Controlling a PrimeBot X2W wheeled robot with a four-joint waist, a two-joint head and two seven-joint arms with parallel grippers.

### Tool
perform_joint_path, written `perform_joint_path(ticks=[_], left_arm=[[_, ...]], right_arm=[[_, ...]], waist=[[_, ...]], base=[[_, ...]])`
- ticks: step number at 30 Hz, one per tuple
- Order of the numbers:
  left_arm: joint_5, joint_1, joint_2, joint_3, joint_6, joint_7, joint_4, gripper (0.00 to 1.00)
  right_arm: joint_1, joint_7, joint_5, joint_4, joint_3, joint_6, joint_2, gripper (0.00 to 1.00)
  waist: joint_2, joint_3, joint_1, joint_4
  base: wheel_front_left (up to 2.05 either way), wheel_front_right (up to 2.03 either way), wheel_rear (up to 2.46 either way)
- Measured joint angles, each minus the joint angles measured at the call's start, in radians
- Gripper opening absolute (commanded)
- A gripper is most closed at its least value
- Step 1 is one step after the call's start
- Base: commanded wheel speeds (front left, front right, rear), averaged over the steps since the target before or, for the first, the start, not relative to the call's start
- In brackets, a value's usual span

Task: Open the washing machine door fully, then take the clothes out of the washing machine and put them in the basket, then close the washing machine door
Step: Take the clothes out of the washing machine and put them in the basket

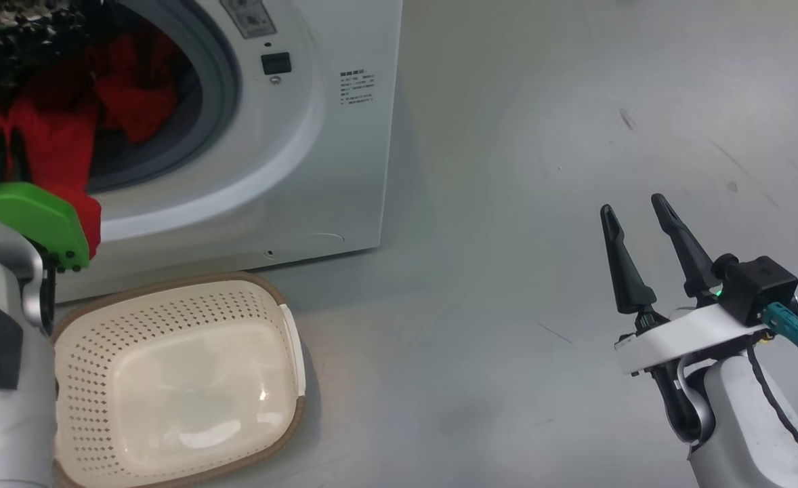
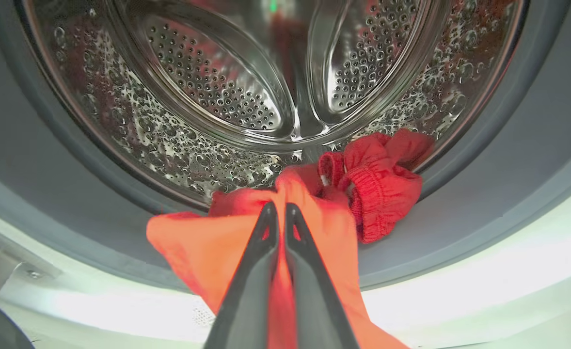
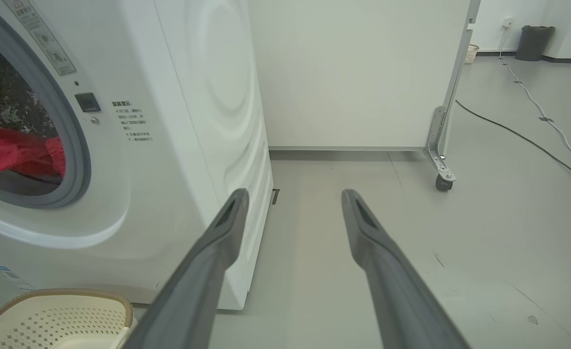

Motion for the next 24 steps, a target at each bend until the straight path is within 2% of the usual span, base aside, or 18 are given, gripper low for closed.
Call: perform_joint_path(ticks=[8, 14, 24], left_arm=[[-0.04, 0.086, -0.019, 0.028, -0.008, -0.093, -0.016, 0.0], [-0.049, 0.121, -0.039, 0.026, -0.034, -0.169, -0.071, 0.0], [-0.049, 0.173, -0.049, 0.017, -0.052, -0.187, -0.177, 0.0]], right_arm=[[0.06, 0.0, -0.003, 0.004, -0.013, 0.0, -0.003, 1.0], [0.084, 0.0, -0.005, 0.004, -0.014, 0.0, -0.003, 1.0], [0.101, 0.0, -0.01, 0.003, -0.01, 0.0, -0.003, 1.0]], waist=[[0.0, -0.077, 0.0, 0.053], [0.0, -0.117, 0.0, 0.078], [0.0, -0.169, 0.0, 0.097]], base=[[0.0, 0.0, 0.0], [0.0, 0.0, 0.0], [0.0, 0.0, 0.0]])
